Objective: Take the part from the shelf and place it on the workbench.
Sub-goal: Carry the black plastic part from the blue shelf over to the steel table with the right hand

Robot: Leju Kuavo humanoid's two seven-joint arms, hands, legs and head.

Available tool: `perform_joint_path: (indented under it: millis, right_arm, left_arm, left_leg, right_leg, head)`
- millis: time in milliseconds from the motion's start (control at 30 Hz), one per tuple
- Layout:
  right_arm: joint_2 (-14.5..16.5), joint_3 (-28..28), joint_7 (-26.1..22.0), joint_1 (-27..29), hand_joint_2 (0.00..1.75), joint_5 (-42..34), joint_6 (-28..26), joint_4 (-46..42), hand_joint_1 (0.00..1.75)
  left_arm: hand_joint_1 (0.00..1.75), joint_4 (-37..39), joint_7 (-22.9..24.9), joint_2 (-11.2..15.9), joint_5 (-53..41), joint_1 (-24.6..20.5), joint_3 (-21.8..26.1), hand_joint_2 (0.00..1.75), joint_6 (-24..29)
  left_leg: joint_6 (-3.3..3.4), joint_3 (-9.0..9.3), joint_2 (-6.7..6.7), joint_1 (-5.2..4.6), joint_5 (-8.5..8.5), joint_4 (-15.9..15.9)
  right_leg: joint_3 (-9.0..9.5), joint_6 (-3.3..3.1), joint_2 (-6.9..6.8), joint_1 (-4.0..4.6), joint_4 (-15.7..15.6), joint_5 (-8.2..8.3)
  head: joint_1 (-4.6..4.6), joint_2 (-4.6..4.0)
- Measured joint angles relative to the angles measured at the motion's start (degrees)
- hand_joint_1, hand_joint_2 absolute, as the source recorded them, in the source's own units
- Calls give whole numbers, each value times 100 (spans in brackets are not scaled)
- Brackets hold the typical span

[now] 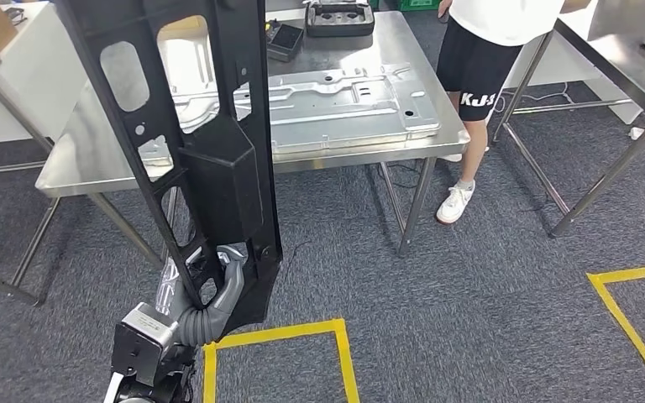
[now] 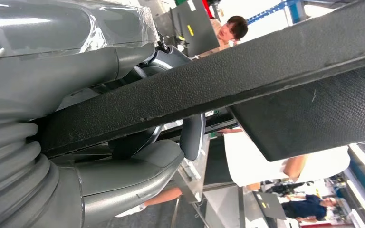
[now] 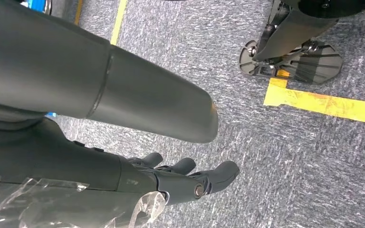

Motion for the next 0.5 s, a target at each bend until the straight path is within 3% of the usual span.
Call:
perform_joint_path:
  millis: [67, 100, 167, 233, 267, 300, 400, 433, 467, 500]
  right_arm:
    - [23, 27, 9, 9, 0, 30, 19, 0, 0]
    - [36, 43, 11, 12, 0, 45, 25, -1, 0]
    - [50, 69, 18, 16, 0, 63, 30, -2, 0]
    - [51, 86, 8, 20, 0, 64, 27, -2, 0]
    - [52, 94, -5, 15, 0, 53, 21, -2, 0]
    - [52, 101, -19, 11, 0, 39, 17, -2, 0]
    - [51, 115, -38, -15, 0, 27, 10, -2, 0]
    - [50, 120, -38, -20, 0, 26, 8, -2, 0]
    - [48, 123, -38, -16, 0, 24, 4, -2, 0]
    - [42, 127, -38, -3, 0, 21, -2, -2, 0]
  left_arm:
    - [175, 0, 11, 0, -4, -21, 0, 175, -1]
    - [175, -1, 21, 0, -7, -36, -1, 175, -3]
    - [175, -2, 48, 1, -12, -56, -2, 175, -5]
    - [175, -3, 66, 1, -22, -59, -3, 175, -3]
    - [175, -3, 72, 1, -29, -63, -3, 175, -2]
    - [175, -4, 79, 1, -39, -66, -4, 175, -1]
    - [175, -4, 128, 3, -85, -46, -4, 175, 2]
    - [175, -4, 154, 5, -104, -24, -5, 175, 1]
    - [175, -4, 178, 8, -122, -3, -5, 175, 1]
    - [175, -4, 201, 11, -135, 13, -6, 175, -1]
  left_leg:
    - [134, 270, 47, -77, 436, -810]
    - [198, 368, 65, -118, 519, -1070]
    - [302, 477, 30, -164, 462, -1260]
    - [370, 674, -56, -136, 440, -1408]
    - [392, 782, -82, -118, 436, -1474]
    - [406, 888, -101, -100, 426, -1521]
    - [423, 1036, -123, -96, 309, -1542]
    - [416, 1097, -133, -96, 248, -1542]
    - [406, 1174, -146, -94, 183, -1541]
    - [392, 1265, -157, -93, 112, -1541]
  right_leg:
    - [140, 30, -5, 20, -9, -111]
    - [195, 62, -20, 24, -25, -162]
    - [291, 152, -78, 23, -38, -161]
    - [367, 219, -130, 9, 18, -108]
    - [321, 241, -131, 8, 161, -112]
    - [188, 253, -123, 5, 407, -161]
    - [-580, 306, -106, -16, 1343, -548]
    - [-771, 329, -107, -22, 1444, -662]
    - [-869, 346, -108, -26, 1367, -666]
    - [-883, 357, -109, -28, 1122, -509]
  head:
    - [-8, 0]
    - [-13, 0]
    - [-21, 0]
    - [-18, 1]
    - [-8, 1]
    - [6, 1]
    - [38, 1]
    - [39, 1]
    - [39, 1]
    - [41, 0]
